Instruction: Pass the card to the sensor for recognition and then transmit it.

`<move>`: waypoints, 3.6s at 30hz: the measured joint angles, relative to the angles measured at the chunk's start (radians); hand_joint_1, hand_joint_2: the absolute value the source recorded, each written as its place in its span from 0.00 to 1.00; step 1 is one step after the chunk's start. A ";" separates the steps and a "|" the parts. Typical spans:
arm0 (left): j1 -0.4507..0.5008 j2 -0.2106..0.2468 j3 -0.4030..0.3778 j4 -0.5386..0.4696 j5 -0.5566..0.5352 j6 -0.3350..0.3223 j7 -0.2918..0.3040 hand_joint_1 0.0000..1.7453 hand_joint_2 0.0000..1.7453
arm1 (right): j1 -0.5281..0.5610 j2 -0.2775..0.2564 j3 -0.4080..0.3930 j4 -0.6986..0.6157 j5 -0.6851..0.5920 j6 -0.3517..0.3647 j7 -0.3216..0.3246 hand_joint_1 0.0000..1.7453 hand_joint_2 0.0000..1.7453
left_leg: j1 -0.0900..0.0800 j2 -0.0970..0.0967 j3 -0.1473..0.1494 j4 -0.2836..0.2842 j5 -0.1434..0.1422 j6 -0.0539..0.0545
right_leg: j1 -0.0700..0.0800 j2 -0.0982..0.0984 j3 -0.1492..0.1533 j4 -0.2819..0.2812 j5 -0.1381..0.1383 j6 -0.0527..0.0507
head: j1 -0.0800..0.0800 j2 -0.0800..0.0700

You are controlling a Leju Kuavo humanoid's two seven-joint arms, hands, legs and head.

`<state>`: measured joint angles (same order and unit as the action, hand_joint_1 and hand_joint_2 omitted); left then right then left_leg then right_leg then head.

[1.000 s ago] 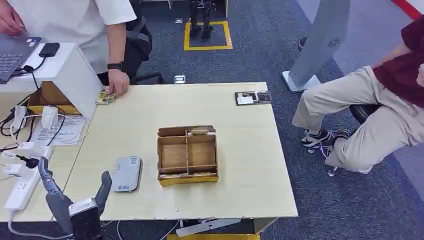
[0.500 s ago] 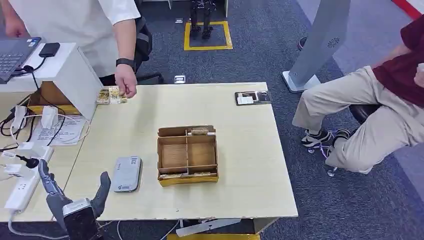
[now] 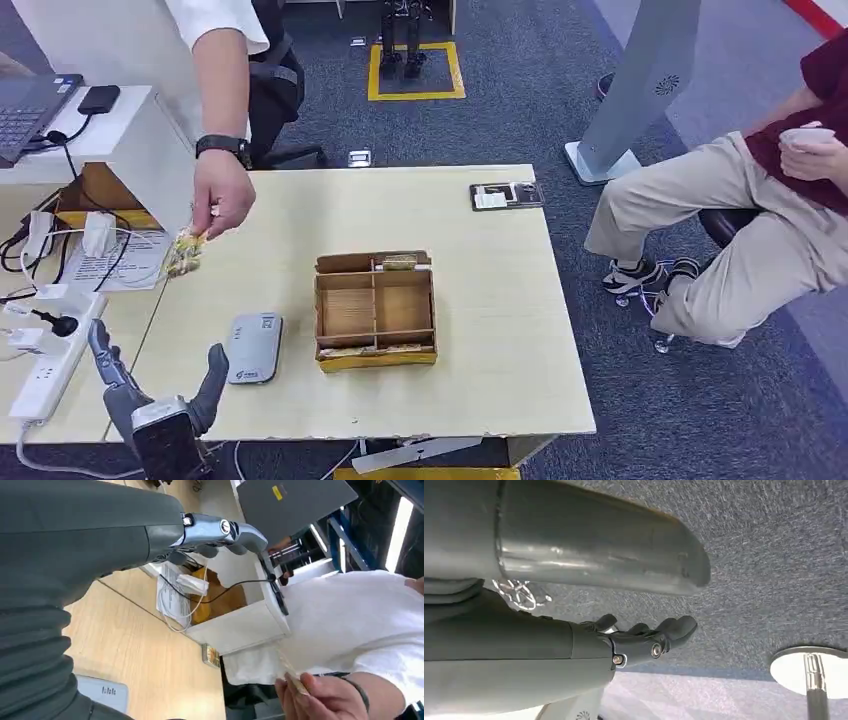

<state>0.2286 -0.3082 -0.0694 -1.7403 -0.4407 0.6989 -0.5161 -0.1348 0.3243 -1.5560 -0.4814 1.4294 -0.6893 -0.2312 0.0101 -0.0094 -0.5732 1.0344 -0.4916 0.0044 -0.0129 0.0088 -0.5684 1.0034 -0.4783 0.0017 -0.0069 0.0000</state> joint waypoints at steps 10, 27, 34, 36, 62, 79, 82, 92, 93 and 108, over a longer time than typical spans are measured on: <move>-0.113 0.009 0.142 0.023 -0.242 0.001 0.037 0.00 1.00 | 0.000 -0.006 0.029 0.029 0.045 0.000 0.010 0.00 0.00 | 0.000 0.000 0.001 0.000 0.000 0.000 | 0.000 0.000 0.000 0.000 0.000 0.000 | 0.000 0.000; -0.295 0.018 0.396 0.047 -0.425 0.002 -0.014 0.00 1.00 | 0.006 -0.023 0.109 0.071 0.069 0.000 0.033 0.00 0.00 | 0.000 0.000 0.000 0.000 0.000 0.000 | 0.000 0.000 0.000 0.000 0.000 0.000 | 0.000 0.000; -0.300 0.018 0.399 0.048 -0.447 0.001 -0.018 0.64 1.00 | 0.008 -0.024 0.121 0.074 0.068 0.000 0.036 0.00 0.00 | 0.000 0.000 0.000 0.000 0.000 0.000 | 0.000 0.000 0.000 0.000 0.000 0.000 | 0.000 0.000; -0.300 0.018 0.399 0.048 -0.450 0.001 -0.018 1.00 1.00 | 0.008 -0.025 0.123 0.074 0.068 0.000 0.036 0.00 0.00 | 0.000 0.001 0.000 0.000 0.000 0.000 | 0.000 0.000 0.000 0.000 0.000 0.000 | 0.000 0.000; -0.303 0.017 0.399 0.050 -0.412 0.002 -0.055 1.00 1.00 | 0.012 -0.031 0.148 0.084 0.064 0.000 0.042 0.00 0.00 | 0.000 0.001 0.000 0.000 0.000 0.000 | 0.000 0.000 0.000 0.000 0.000 0.000 | 0.000 0.000; -0.322 0.017 0.405 0.055 -0.412 0.002 -0.055 1.00 1.00 | 0.013 -0.031 0.149 0.088 0.065 0.000 0.042 0.00 0.00 | 0.000 0.001 0.000 0.000 0.000 0.000 | 0.000 0.000 0.000 0.000 0.000 0.000 | 0.000 0.000; -0.322 0.017 0.405 0.055 -0.412 0.002 -0.046 1.00 1.00 | 0.013 -0.031 0.149 0.089 0.063 0.000 0.044 0.00 0.00 | 0.000 0.001 0.000 0.000 0.000 0.000 | 0.000 0.000 0.000 0.000 0.000 0.000 | 0.000 0.000; -0.320 0.016 0.425 0.059 -0.435 0.002 -0.002 1.00 1.00 | 0.014 -0.032 0.162 0.092 0.045 0.000 0.054 0.00 0.00 | 0.000 0.001 0.000 0.000 0.000 0.000 | 0.000 0.000 0.000 0.000 0.000 0.000 | 0.000 0.000; -0.319 0.016 0.433 0.061 -0.434 0.002 -0.009 1.00 1.00 | 0.014 -0.032 0.163 0.092 0.042 0.000 0.054 0.00 0.00 | 0.000 0.001 0.000 0.000 0.000 0.000 | 0.000 0.000 0.000 0.000 0.000 0.000 | 0.000 0.000; -0.301 0.012 0.465 0.073 -0.674 0.002 0.058 1.00 1.00 | 0.015 -0.037 0.167 0.093 0.017 0.000 0.054 0.00 0.00 | 0.000 0.000 -0.001 0.000 0.000 0.000 | 0.000 0.000 0.000 0.000 0.000 0.000 | 0.000 0.000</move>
<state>-0.0728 -0.2960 0.3952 -1.6674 -1.1143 0.7004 -0.4578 -0.1194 0.2872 -1.3893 -0.3880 1.4466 -0.6897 -0.1774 0.0104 -0.0090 -0.5741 1.0344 -0.4915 0.0043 -0.0127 0.0088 -0.5684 1.0036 -0.4782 0.0016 -0.0072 0.0000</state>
